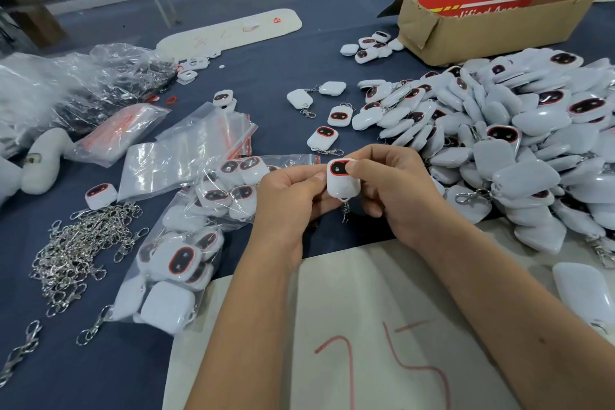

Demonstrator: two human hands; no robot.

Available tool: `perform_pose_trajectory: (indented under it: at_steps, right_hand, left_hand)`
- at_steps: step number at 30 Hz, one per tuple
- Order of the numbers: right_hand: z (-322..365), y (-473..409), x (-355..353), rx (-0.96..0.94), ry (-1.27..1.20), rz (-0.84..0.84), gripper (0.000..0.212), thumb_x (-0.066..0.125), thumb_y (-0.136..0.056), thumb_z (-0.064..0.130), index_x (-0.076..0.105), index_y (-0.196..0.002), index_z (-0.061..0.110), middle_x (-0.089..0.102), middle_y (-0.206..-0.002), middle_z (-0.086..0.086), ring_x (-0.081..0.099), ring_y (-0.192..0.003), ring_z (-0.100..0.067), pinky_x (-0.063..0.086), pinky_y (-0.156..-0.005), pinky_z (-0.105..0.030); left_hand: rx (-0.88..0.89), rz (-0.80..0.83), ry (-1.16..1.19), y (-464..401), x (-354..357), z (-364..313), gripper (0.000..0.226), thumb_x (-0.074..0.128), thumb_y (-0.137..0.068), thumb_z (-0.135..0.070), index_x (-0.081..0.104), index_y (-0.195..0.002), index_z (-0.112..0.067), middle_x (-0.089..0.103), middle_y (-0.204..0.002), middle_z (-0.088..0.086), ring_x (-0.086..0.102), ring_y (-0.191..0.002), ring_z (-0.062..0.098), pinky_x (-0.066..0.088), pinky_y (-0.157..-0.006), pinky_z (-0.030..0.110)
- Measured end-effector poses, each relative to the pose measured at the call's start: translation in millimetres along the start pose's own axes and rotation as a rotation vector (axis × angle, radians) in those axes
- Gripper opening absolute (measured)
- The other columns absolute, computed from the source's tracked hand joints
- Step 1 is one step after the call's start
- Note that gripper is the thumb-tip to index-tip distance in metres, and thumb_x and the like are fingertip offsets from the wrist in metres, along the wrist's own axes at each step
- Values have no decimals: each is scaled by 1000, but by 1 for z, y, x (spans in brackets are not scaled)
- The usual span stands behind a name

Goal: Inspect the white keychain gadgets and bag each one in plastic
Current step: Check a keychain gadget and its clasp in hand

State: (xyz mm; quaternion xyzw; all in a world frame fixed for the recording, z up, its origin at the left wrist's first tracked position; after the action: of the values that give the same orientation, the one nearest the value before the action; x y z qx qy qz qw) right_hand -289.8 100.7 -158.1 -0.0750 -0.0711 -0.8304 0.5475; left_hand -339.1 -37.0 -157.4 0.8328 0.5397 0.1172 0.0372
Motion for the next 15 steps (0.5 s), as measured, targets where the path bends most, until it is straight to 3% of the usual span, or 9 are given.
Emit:
perform_pose_trajectory:
  at_steps: [3,6,9,11,15]
  right_hand:
    - [-2,0,0,-15,22,-11,13,72,-73,21,71,-73,8,64,-59,-3,40,-46,-16,32,-38,-23]
    - [-2,0,-1,-63,34,-19,15,73,-79,23,77,-82,9,66,-63,-1,40,-49,-17,37,-42,-26]
    - [1,2,5,-118,59,19,12,69,-87,18,78,-91,11,66,-68,0,45,-52,-13,39,-46,-26]
    - [2,3,6,-138,52,22,12,68,-89,15,77,-95,9,66,-71,-3,47,-53,-11,39,-46,-26]
    - [3,4,6,-154,49,10,17,69,-88,18,78,-100,10,68,-75,-4,48,-55,-15,40,-47,-26]
  left_hand:
    - [-4,5,5,0,0,0,33,51,-102,2,80,-91,-10,80,-90,12,78,-81,17,59,-67,22]
    - [-11,-6,22,-1,-3,0,25,57,-98,0,80,-93,-10,79,-88,9,75,-80,16,57,-66,20]
    - [27,10,-9,-1,-4,-2,13,69,-92,-1,77,-100,-8,78,-87,10,71,-81,22,60,-76,31]
    - [55,33,-27,0,-3,-3,20,75,-88,2,74,-106,-6,78,-90,15,73,-82,26,60,-83,37]
    - [84,53,-47,0,-3,-4,30,78,-84,5,71,-111,-5,78,-90,19,76,-78,31,60,-74,32]
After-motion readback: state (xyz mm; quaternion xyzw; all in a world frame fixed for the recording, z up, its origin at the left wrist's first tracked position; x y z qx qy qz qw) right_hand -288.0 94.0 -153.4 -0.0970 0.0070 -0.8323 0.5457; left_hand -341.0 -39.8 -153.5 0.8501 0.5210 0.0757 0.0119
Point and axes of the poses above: each hand's wrist, its own y-axis away from the middle knuckle, its own x-axis out of the palm, z = x × y, the point moved 8 cm from there along -y, towards the middle knuckle
